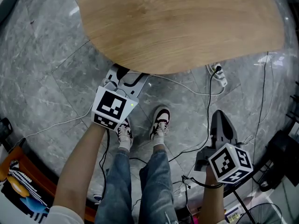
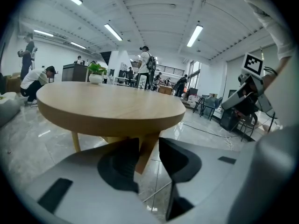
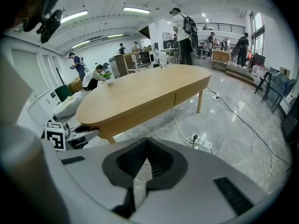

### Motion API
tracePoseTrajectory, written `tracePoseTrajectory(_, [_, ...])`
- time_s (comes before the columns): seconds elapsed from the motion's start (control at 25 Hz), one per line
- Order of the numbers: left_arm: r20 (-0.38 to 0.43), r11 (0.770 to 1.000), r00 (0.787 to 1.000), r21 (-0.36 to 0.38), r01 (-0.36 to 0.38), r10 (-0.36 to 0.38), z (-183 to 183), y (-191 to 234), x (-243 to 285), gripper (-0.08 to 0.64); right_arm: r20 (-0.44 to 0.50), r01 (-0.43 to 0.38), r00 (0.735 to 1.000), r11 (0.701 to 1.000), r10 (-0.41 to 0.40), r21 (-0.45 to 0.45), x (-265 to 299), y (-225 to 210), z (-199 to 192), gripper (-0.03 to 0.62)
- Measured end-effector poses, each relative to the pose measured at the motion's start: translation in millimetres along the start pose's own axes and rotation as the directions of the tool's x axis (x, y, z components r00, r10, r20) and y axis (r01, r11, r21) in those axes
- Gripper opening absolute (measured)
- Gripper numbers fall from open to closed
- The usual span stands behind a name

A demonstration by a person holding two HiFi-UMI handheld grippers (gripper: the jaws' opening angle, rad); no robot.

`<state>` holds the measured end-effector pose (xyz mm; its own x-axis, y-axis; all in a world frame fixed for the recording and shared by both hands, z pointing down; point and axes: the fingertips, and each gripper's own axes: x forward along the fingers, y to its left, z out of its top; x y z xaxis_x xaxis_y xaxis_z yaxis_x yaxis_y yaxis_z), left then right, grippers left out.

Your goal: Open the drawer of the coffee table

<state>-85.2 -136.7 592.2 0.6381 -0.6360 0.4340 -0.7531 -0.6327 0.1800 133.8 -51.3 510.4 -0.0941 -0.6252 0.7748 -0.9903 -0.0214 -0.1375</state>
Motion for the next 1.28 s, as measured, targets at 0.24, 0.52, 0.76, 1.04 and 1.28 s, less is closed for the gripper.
tracePoseTrajectory(0.24, [-0.012, 0.999, 1.000, 0.036, -0.004, 0.004, -1, 0, 1, 0.117, -0.004, -0.009, 1.000, 1.000, 0.009, -0.004, 6, 1, 3, 0.000])
tracePoseTrajectory(0.52, [-0.014, 0.997, 1.000, 0.070, 0.017, -0.016, 0, -1, 0, 0.104, -0.008, -0.018, 1.000, 1.000, 0.018, -0.010, 11, 2, 5, 0.000])
tracePoseTrajectory(0.76, [-0.010, 0.995, 1.000, 0.093, 0.026, -0.025, 1, -5, -2, 0.097, -0.007, -0.028, 1.000, 1.000, 0.028, -0.005, 13, 7, 4, 0.000])
tracePoseTrajectory(1.04, [-0.015, 0.996, 0.999, 0.078, 0.034, -0.033, 1, -6, -4, 0.095, -0.011, -0.019, 1.000, 1.000, 0.019, -0.001, 11, 3, 2, 0.000])
tracePoseTrajectory(1.28, [-0.020, 0.994, 0.998, 0.086, 0.062, -0.060, 3, -9, -6, 0.091, -0.009, -0.017, 1.000, 1.000, 0.017, 0.005, 12, 1, 2, 0.000])
